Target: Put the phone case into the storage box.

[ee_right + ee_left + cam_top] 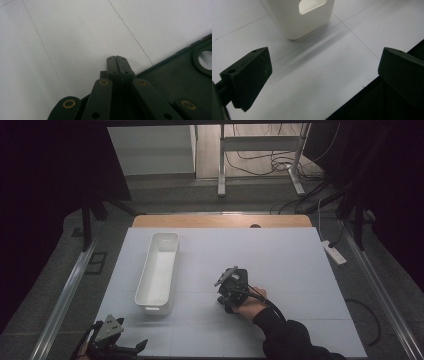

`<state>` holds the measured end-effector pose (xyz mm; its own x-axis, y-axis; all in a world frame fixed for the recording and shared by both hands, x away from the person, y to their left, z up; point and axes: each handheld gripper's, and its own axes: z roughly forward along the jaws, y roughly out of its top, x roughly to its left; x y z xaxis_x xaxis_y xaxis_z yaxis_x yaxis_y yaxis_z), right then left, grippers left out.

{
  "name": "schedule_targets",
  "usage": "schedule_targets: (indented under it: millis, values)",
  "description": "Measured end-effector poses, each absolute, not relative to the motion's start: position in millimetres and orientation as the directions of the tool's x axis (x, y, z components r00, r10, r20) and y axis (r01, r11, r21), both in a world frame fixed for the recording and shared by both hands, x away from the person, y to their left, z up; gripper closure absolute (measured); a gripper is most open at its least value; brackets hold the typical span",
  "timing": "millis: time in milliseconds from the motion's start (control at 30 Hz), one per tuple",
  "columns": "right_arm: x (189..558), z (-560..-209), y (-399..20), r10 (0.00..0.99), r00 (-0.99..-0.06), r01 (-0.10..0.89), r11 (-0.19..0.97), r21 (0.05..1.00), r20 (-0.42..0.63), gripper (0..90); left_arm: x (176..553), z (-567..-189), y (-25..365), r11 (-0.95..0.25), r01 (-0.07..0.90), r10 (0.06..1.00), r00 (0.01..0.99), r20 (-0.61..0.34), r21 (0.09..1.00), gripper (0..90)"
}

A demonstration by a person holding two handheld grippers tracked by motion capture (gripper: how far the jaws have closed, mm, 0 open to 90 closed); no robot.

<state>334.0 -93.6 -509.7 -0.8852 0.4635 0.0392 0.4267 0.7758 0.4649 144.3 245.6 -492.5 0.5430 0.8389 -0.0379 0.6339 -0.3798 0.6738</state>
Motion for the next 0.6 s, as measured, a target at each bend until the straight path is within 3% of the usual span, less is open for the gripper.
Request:
schedule_targets:
  millis: [600]
  values:
    - [335.3, -507.8, -115.4, 0.494, -0.868, 0.462, 0.762, 0.454, 0.054, 89.8, 144.8, -492.8, 244.4, -0.390, 0.634, 0.836, 0.548, -0.032, 0.667, 0.1]
